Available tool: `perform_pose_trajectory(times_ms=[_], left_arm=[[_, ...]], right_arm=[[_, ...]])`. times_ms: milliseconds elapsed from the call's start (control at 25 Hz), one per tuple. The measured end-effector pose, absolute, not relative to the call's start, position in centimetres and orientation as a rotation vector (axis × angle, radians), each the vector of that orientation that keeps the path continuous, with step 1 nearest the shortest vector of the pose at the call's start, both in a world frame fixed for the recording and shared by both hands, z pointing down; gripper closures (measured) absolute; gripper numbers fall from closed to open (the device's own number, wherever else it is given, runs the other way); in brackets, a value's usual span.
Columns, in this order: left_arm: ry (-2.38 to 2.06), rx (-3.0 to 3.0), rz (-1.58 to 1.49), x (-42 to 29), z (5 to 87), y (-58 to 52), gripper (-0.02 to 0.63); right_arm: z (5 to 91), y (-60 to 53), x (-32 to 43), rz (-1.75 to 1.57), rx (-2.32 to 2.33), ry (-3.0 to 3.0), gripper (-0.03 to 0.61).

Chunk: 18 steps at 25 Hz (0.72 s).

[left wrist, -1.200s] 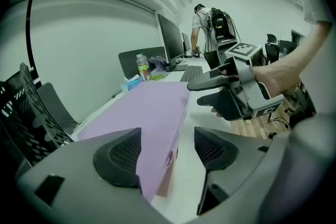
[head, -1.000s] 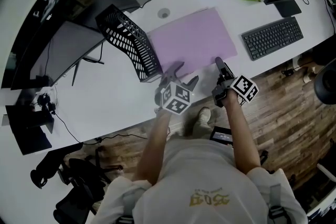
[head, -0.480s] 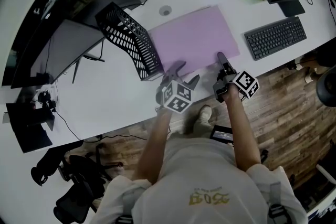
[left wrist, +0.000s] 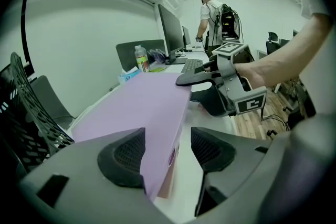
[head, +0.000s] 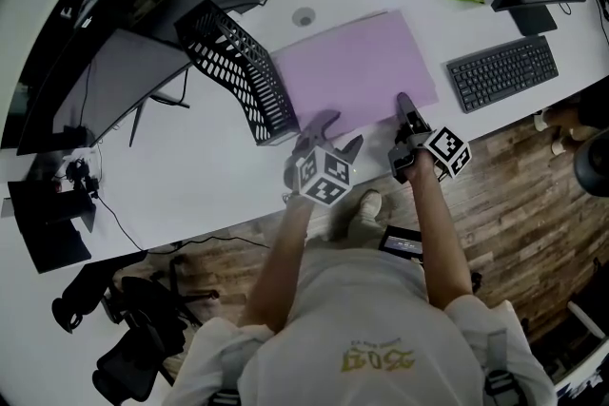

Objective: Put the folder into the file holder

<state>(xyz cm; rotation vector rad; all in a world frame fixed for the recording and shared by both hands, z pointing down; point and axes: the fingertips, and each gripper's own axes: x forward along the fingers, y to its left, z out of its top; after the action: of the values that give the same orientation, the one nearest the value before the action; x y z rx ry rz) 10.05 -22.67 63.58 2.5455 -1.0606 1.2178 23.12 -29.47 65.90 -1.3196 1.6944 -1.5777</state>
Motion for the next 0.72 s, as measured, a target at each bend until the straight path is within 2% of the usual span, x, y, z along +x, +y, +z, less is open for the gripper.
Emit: perform_pose_trajectory(times_ms=[120,720], left_arm=[[-1.064,2.545,1.206,9.93,63.63,-22.74,0.331],[-1.066,2.539,1.208,9.94,63.75,-22.83,0.345]], right_arm=[[65.65,-29.63,22.97,-1.567,-1.308,1.698,0.322],[65.89,-29.55,23.17,-1.59,-1.279,1.669,0.348]])
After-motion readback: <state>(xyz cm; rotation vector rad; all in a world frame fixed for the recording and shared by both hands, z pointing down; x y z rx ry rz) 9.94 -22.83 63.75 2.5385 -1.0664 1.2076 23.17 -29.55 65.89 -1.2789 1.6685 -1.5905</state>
